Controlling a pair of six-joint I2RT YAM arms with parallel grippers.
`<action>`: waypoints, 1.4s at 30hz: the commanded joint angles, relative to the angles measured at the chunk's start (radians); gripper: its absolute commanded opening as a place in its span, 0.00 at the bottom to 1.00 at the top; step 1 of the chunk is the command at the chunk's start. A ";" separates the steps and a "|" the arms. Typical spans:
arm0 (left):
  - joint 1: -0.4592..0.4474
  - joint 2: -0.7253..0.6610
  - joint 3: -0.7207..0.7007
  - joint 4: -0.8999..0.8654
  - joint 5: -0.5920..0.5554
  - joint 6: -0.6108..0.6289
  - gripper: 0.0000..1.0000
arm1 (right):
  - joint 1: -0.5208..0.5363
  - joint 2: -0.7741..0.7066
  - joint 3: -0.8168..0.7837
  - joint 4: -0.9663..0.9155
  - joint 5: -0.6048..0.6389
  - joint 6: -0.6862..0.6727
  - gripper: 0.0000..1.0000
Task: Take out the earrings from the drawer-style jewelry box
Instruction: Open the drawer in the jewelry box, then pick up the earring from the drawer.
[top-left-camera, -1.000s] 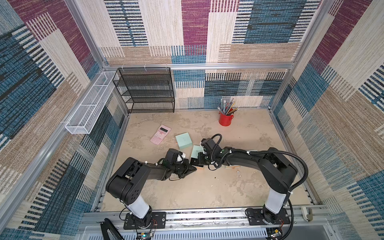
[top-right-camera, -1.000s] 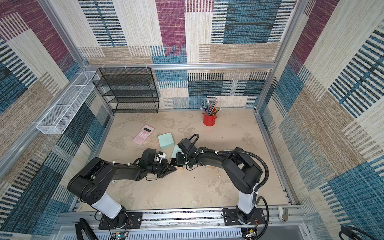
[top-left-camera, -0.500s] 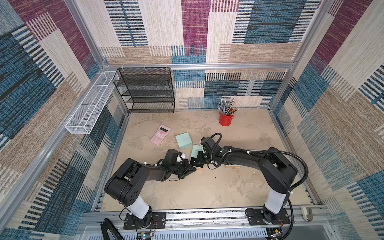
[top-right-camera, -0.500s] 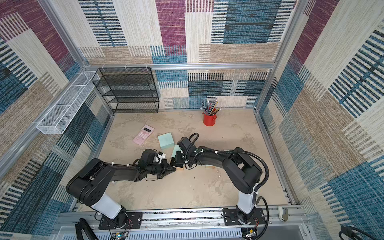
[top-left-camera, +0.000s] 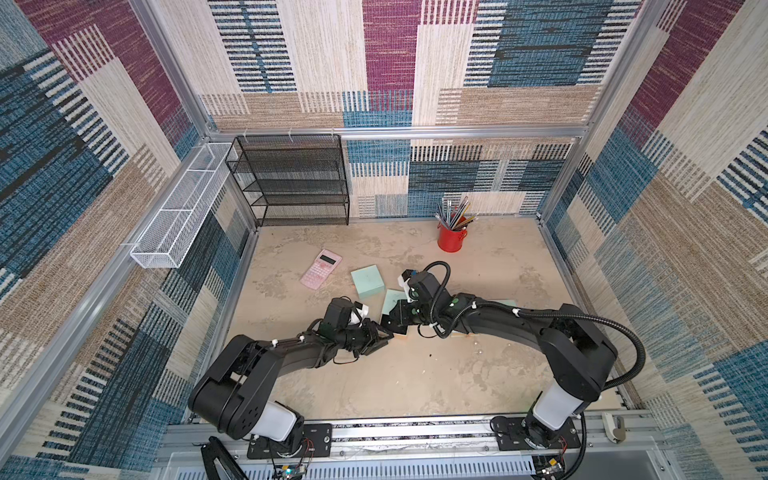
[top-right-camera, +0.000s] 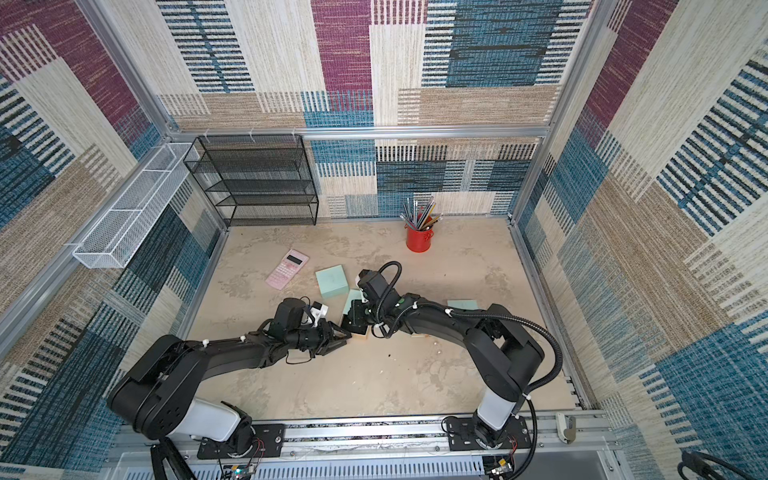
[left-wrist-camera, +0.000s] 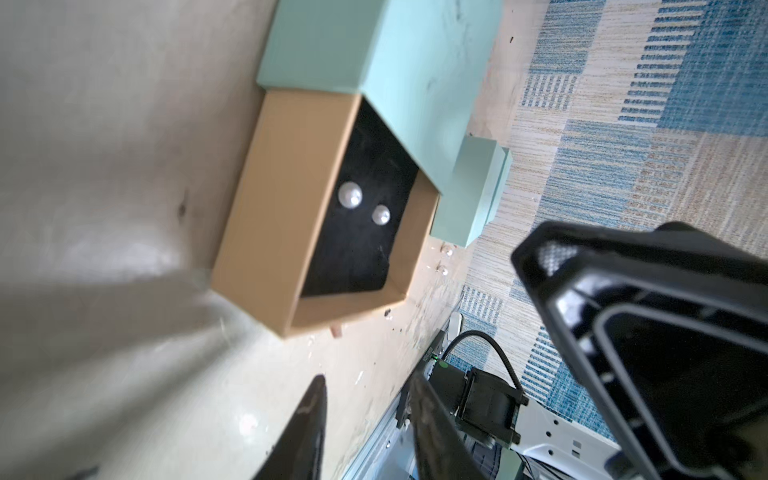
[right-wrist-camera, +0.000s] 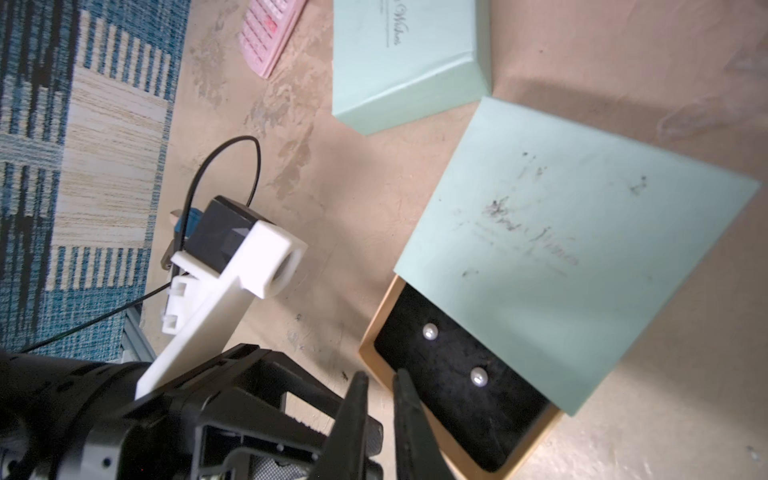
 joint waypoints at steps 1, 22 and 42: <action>0.000 -0.108 -0.010 -0.146 -0.019 0.104 0.44 | 0.005 -0.041 -0.009 0.008 0.020 -0.019 0.20; 0.003 -0.699 0.304 -0.897 -0.332 0.686 0.99 | 0.083 0.135 0.188 -0.268 0.181 -0.098 0.27; 0.003 -0.775 0.292 -0.957 -0.313 0.735 0.98 | 0.084 0.268 0.283 -0.289 0.226 -0.088 0.25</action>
